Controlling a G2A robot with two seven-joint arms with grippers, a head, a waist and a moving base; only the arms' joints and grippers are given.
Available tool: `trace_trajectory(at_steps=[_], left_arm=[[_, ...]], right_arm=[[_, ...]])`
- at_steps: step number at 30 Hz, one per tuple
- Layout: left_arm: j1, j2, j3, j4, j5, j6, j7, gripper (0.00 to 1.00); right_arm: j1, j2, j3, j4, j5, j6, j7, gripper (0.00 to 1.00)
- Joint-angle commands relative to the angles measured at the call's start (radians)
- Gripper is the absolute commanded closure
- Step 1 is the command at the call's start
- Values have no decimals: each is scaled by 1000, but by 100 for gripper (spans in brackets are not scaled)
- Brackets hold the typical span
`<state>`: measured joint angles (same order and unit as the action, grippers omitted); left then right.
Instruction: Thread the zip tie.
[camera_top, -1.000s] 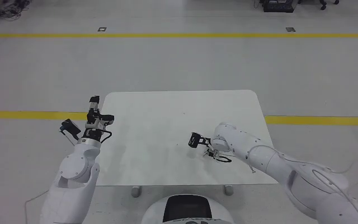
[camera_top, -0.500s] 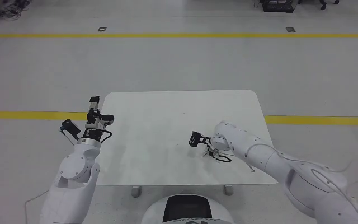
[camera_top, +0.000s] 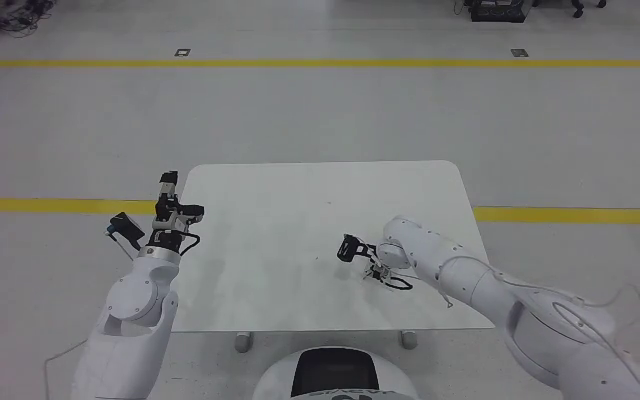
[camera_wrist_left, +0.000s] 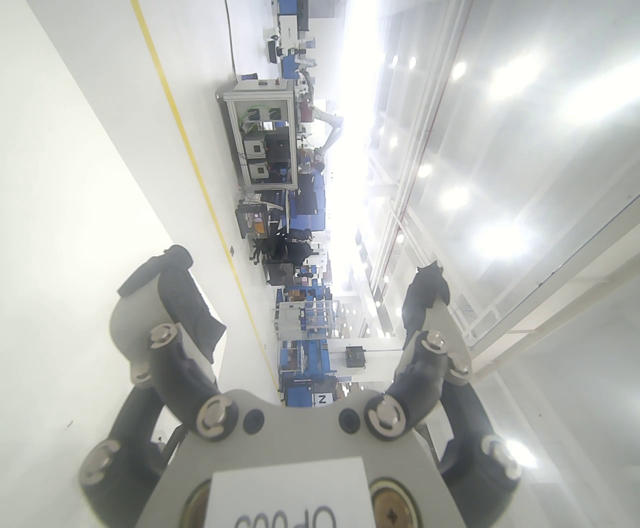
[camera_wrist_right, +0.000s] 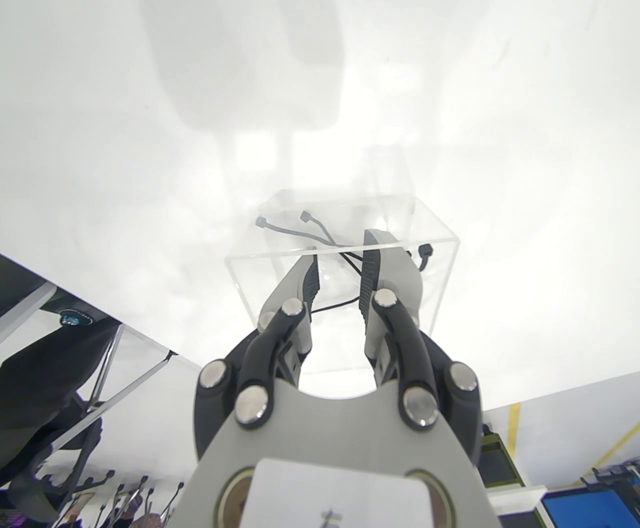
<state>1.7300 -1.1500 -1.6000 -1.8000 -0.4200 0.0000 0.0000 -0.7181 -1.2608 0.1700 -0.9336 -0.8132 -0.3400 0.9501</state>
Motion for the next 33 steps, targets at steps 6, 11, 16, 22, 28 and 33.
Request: trace_trajectory(at_steps=[6,11,16,22,28,33], left_arm=[[0,0,0,0,0,0,0,0],[0,0,0,0,0,0,0,0],[0,0,0,0,0,0,0,0],[0,0,0,0,0,0,0,0],[0,0,0,0,0,0,0,0],[0,0,0,0,0,0,0,0]], right_arm=[[0,-6,0,12,4,0,5,95],[2,-7,0,16,5,0,11,100],[3,-2,0,6,2,0,18,100],[1,14,0,-35,-12,0,30,100],[-2,38,0,-81,-19,0,38,100],[-3,64,0,-127,-20,0,8,100]])
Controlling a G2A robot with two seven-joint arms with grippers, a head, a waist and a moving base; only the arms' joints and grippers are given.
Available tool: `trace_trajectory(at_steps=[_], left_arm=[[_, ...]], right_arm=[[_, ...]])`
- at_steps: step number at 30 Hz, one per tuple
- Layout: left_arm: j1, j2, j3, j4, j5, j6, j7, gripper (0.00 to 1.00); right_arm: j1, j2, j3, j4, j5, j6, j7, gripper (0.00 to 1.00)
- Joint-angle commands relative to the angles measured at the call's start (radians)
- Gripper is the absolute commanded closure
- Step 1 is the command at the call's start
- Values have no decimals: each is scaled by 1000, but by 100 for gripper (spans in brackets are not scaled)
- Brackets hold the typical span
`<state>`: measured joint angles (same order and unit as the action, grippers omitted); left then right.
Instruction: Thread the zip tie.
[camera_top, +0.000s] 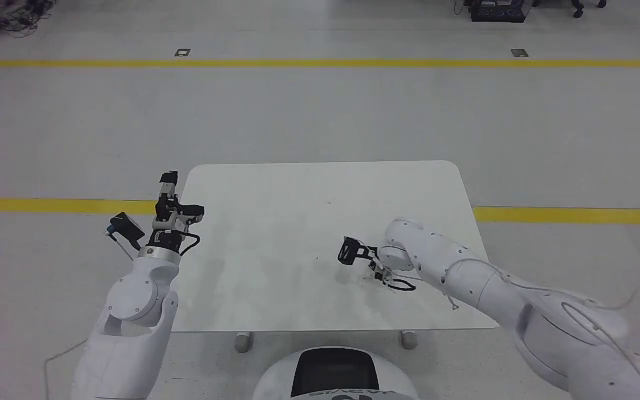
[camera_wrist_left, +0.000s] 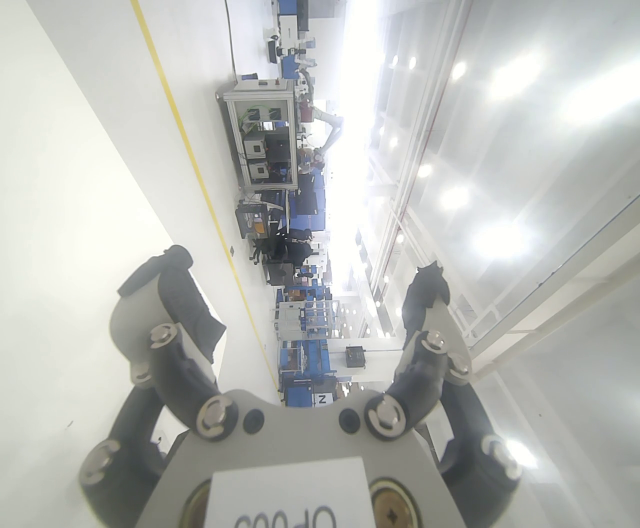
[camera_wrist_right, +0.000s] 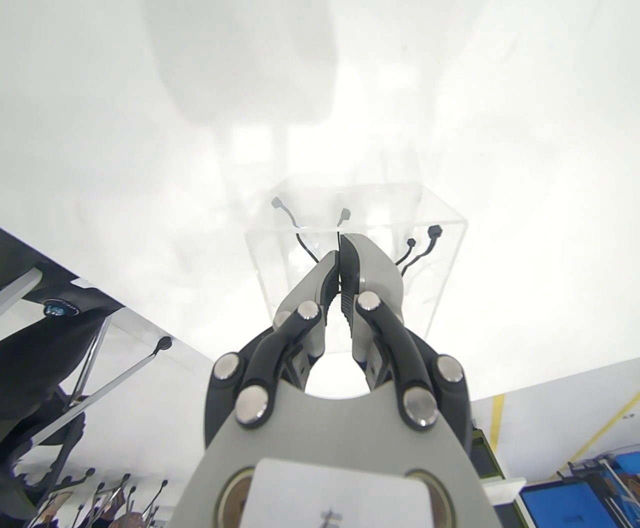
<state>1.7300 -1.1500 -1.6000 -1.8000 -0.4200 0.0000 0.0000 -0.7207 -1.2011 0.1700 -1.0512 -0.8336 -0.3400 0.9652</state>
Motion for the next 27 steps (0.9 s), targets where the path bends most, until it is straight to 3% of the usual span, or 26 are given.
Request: trace_trajectory(at_steps=[1,6,16,27], left_arm=[[0,0,0,0,0,0,0,0],[0,0,0,0,0,0,0,0],[0,0,0,0,0,0,0,0],[0,0,0,0,0,0,0,0]], right_arm=[[-1,15,0,-28,-2,0,-22,100],[-5,71,0,-112,-5,0,-63,100],[-11,217,0,-285,-14,0,-173,100],[-32,393,0,-391,60,0,-581,100]])
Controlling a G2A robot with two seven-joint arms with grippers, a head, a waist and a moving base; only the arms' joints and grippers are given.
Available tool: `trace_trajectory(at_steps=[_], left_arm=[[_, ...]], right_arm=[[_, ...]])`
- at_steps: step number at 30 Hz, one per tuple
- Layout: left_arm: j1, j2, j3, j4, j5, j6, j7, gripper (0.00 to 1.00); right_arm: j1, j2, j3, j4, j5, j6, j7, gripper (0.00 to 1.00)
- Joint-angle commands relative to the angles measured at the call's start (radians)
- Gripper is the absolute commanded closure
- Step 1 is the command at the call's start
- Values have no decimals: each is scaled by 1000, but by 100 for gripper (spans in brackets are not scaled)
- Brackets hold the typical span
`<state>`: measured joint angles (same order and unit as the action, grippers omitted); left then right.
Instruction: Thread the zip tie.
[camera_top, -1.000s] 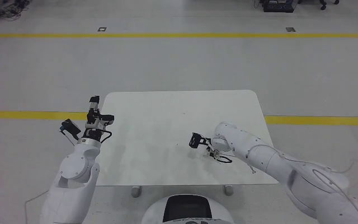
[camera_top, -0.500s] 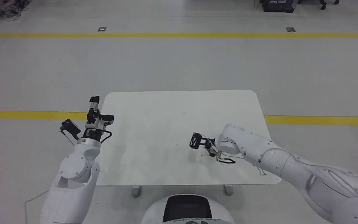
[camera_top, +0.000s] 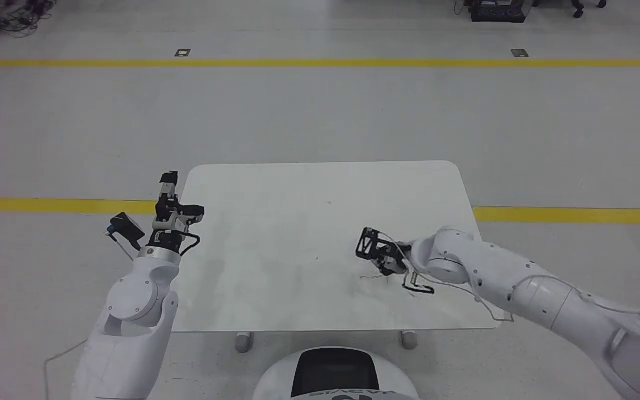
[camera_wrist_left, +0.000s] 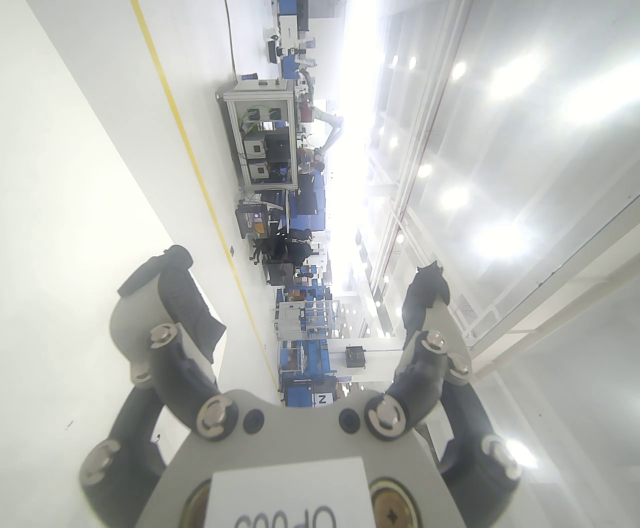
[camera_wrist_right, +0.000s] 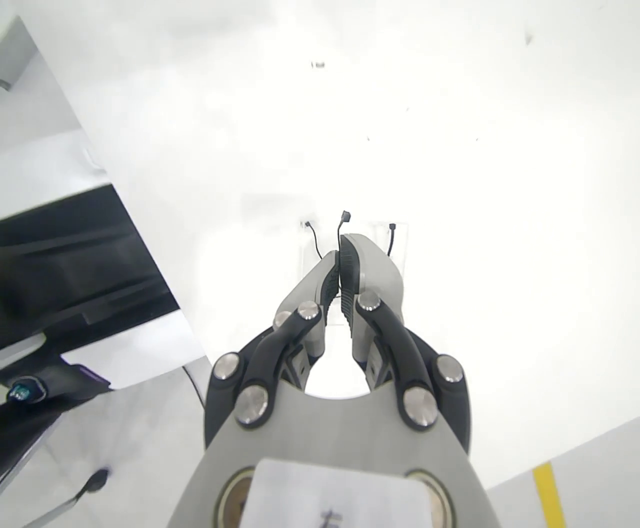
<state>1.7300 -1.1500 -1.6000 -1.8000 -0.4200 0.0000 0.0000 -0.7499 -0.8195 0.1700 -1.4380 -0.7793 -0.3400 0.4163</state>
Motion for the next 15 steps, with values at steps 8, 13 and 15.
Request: trace_trajectory(at_steps=[8,13,15], left_arm=[[0,0,0,0,0,0,0,0],[0,0,0,0,0,0,0,0],[0,0,0,0,0,0,0,0]], right_arm=[[-30,87,0,-44,63,0,-200,100],[-30,87,0,-44,63,0,-200,100],[-30,87,0,-44,63,0,-200,100]])
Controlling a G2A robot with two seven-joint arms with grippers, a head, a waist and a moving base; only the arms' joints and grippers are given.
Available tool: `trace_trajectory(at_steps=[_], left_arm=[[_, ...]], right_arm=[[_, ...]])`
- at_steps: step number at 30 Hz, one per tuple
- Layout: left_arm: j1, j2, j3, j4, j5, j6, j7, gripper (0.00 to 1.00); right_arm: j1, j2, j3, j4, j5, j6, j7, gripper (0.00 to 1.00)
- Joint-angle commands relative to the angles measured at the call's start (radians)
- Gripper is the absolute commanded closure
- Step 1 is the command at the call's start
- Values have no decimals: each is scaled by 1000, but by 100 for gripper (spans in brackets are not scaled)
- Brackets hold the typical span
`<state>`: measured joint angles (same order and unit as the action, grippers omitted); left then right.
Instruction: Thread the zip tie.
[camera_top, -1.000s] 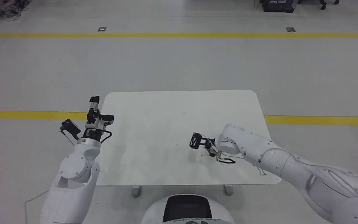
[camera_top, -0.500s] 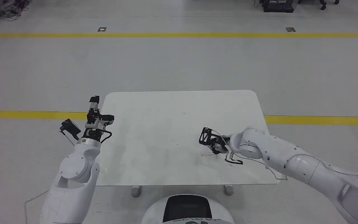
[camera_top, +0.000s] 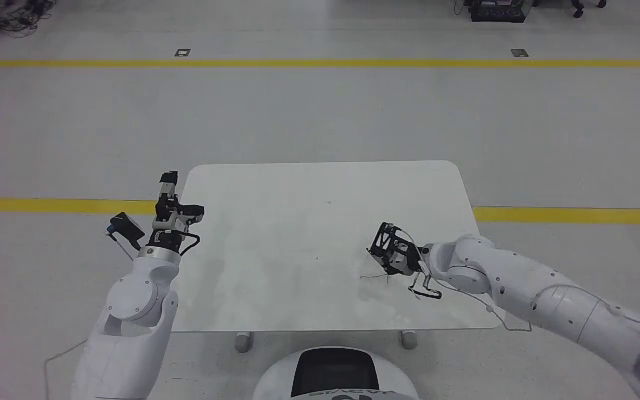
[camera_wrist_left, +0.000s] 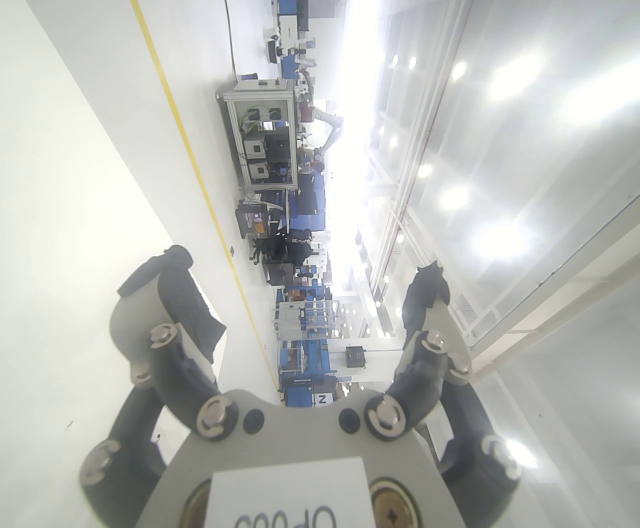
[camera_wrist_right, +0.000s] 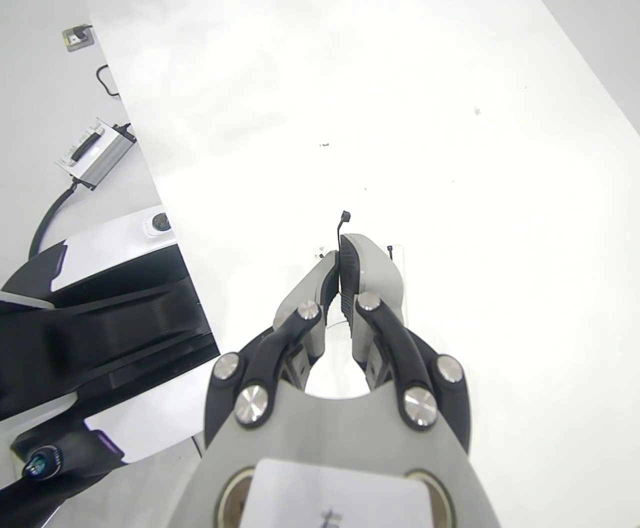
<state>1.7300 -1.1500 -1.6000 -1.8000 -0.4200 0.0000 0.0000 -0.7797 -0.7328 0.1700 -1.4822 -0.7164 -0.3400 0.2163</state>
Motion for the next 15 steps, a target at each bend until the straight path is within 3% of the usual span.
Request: trace_trajectory(at_steps=[1,5,9,15], left_arm=[[0,0,0,0,0,0,0,0],[0,0,0,0,0,0,0,0],[0,0,0,0,0,0,0,0],[0,0,0,0,0,0,0,0]], right_arm=[[0,0,0,0,0,0,0,100],[-26,2,17,2,45,0,-63,100],[-70,31,0,-9,106,0,-236,100],[-135,68,0,-64,174,0,-386,100]])
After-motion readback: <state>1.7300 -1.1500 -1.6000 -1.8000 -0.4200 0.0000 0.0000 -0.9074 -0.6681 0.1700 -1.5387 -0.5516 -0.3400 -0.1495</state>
